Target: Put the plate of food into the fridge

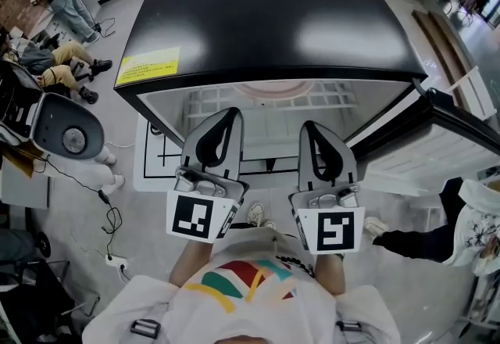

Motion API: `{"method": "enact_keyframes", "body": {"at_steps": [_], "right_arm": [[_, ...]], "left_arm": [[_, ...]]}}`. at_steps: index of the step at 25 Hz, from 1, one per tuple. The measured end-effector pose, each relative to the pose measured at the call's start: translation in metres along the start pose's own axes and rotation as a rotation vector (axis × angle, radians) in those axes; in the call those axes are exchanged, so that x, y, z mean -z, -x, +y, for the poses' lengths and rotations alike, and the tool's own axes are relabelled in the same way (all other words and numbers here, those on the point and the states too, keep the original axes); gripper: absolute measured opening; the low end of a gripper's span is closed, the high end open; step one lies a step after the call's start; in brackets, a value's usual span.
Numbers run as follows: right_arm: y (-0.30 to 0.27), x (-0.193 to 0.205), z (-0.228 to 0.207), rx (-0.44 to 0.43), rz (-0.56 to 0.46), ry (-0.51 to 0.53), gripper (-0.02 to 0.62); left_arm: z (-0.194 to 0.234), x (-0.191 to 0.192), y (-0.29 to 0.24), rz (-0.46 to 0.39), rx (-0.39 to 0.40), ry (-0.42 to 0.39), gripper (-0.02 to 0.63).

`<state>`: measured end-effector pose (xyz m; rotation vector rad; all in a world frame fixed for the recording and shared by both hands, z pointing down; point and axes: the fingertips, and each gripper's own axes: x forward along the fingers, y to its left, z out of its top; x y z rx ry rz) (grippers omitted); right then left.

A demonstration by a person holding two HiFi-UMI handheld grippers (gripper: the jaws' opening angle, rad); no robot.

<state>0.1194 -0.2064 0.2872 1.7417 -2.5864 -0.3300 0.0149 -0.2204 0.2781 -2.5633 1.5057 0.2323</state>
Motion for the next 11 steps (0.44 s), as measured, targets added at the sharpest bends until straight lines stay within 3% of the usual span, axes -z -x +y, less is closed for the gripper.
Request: {"method": "enact_keyframes", "body": {"at_steps": [11], "right_arm": [[-0.0051,0.0043,-0.0003,-0.003,0.014,-0.007,0.0]], "left_arm": [[0.0022,0.0031,-0.004,0.009,-0.004,-0.007,0.006]]}}
